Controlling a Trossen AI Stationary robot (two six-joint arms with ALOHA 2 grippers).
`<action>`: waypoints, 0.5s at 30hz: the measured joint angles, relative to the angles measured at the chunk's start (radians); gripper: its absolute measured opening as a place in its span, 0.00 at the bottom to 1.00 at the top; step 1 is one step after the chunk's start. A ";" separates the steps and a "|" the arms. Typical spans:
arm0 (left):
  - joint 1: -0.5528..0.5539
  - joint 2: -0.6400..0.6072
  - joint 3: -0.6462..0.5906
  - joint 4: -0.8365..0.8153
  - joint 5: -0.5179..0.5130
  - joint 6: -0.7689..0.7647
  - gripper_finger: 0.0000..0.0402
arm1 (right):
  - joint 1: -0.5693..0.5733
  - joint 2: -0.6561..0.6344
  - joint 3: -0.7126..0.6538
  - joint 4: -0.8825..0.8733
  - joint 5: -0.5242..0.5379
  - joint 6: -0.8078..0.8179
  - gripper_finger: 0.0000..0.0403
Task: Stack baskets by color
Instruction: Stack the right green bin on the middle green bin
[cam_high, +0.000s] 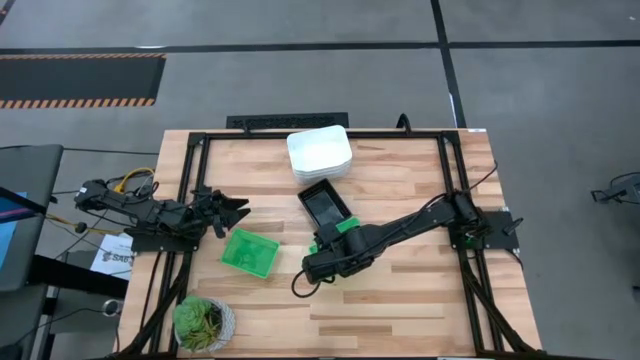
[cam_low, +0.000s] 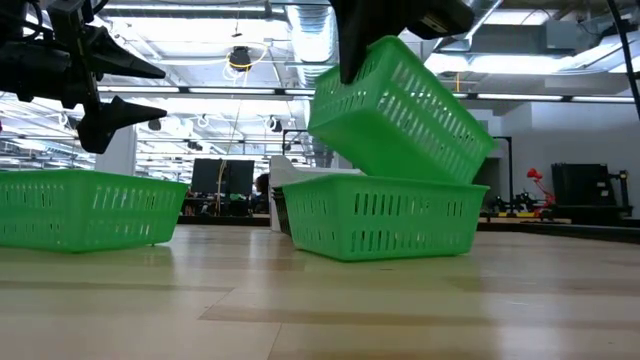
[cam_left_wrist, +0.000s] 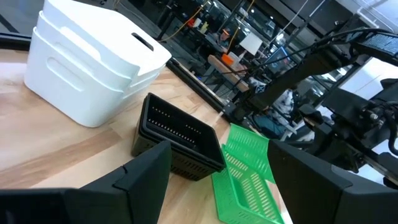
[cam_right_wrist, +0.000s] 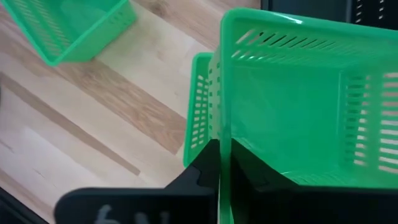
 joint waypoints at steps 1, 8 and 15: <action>0.000 0.000 0.000 0.000 0.000 0.000 0.64 | 0.000 0.000 0.000 0.000 0.000 0.000 0.09; 0.000 0.000 0.000 0.000 0.000 0.014 0.64 | 0.000 0.000 0.000 0.001 0.000 -0.004 0.15; 0.000 0.000 0.000 0.000 0.000 0.020 0.64 | 0.000 0.000 0.000 0.001 0.000 -0.019 0.21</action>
